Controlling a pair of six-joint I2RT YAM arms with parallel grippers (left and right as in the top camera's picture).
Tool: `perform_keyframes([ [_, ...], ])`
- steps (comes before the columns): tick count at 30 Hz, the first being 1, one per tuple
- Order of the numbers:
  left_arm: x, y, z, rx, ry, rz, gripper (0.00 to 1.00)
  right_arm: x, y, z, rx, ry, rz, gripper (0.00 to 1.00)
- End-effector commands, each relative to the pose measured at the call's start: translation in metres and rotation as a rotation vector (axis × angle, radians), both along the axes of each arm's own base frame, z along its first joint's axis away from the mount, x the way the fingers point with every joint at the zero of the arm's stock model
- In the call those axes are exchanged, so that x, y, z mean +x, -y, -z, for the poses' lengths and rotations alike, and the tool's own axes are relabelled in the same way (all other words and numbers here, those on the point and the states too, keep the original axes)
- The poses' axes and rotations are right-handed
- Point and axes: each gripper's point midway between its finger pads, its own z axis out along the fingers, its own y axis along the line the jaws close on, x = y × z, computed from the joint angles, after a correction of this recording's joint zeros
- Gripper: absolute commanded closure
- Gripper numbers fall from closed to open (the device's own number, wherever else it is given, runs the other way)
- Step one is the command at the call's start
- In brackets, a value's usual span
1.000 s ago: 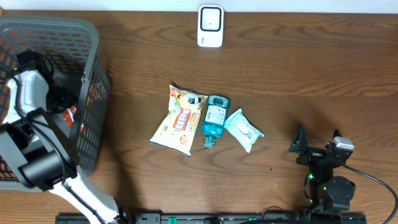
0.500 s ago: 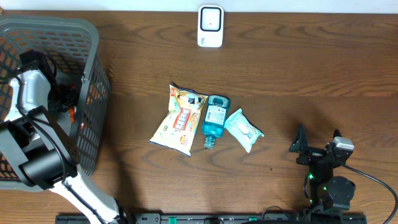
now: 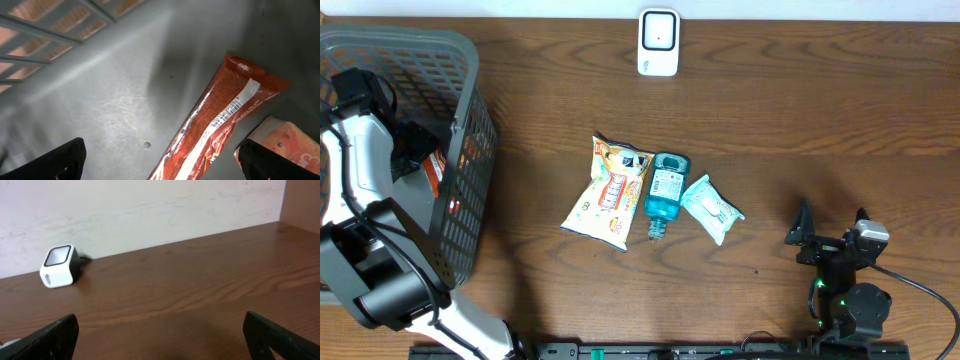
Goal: Scan the item barcode
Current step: 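Grasp the red-orange snack stick in the basket with the left gripper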
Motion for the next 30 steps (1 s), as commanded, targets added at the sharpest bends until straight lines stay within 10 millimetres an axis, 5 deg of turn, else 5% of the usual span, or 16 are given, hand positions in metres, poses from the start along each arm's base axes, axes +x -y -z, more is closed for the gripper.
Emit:
perform_keyframes([
  [1,-0.001,0.011,0.025,-0.072,-0.040,0.030,0.02,0.000,0.003,0.001,-0.012,-0.002,0.012,0.01],
  [15,-0.003,0.041,0.088,-0.263,-0.155,0.256,0.04,0.000,0.003,0.001,-0.012,-0.002,0.012,0.01],
  [17,-0.008,0.043,0.096,-0.279,-0.183,0.271,0.24,0.000,0.003,0.001,-0.012,-0.002,0.012,0.01],
  [20,-0.020,0.049,0.107,-0.316,-0.235,0.264,0.88,0.000,0.003,0.001,-0.012,-0.002,0.012,0.01],
  [23,-0.031,0.053,0.110,-0.341,-0.279,0.258,0.93,0.000,0.003,0.001,-0.012,-0.002,0.012,0.01],
  [26,-0.036,0.039,0.089,-0.264,-0.291,0.226,0.93,0.000,0.003,0.001,-0.012,-0.002,0.013,0.01],
  [30,-0.035,0.012,0.032,-0.107,-0.226,0.128,0.93,0.000,0.003,0.001,-0.012,-0.002,0.012,0.01],
])
